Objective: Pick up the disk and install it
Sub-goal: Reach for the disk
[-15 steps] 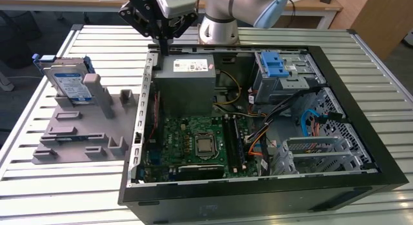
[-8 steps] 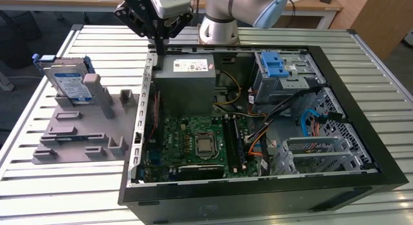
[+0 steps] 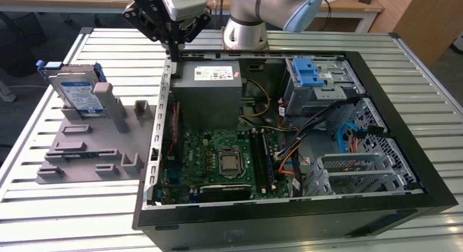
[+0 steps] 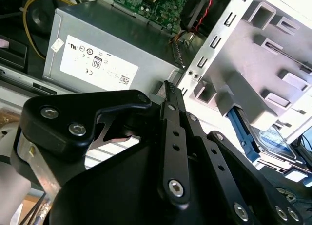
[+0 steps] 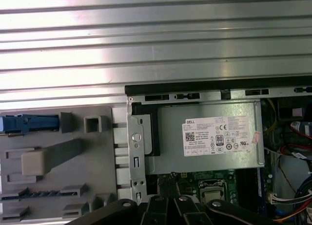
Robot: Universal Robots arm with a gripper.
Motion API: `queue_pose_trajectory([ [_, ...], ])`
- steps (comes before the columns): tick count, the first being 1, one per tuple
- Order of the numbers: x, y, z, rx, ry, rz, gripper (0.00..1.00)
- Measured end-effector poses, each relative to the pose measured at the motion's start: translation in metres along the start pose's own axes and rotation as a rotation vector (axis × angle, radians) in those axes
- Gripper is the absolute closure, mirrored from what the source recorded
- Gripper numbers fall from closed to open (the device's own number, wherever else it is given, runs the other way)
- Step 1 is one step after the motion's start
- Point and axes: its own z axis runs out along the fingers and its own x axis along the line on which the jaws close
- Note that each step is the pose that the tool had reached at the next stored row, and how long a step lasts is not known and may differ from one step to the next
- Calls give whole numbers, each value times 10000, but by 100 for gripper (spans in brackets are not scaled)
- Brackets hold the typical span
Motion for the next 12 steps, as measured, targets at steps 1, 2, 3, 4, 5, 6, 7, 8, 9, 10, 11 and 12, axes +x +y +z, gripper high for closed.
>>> queue_pose_trajectory([
  [1,10,0,1,0,3,0,89],
  [2,19,1,2,0,4,0,89],
  [3,29,1,2,1,7,0,89],
  [4,40,1,3,0,10,0,89],
  [5,49,2,3,1,12,0,89],
  [6,59,2,4,1,14,0,89],
  [7,69,2,5,1,16,0,89],
  [8,79,2,6,0,18,1,89],
  [9,89,2,7,1,20,1,89],
  [10,99,2,7,1,22,0,89],
  [11,108,3,8,2,25,1,89],
  [12,118,3,9,1,27,1,89],
])
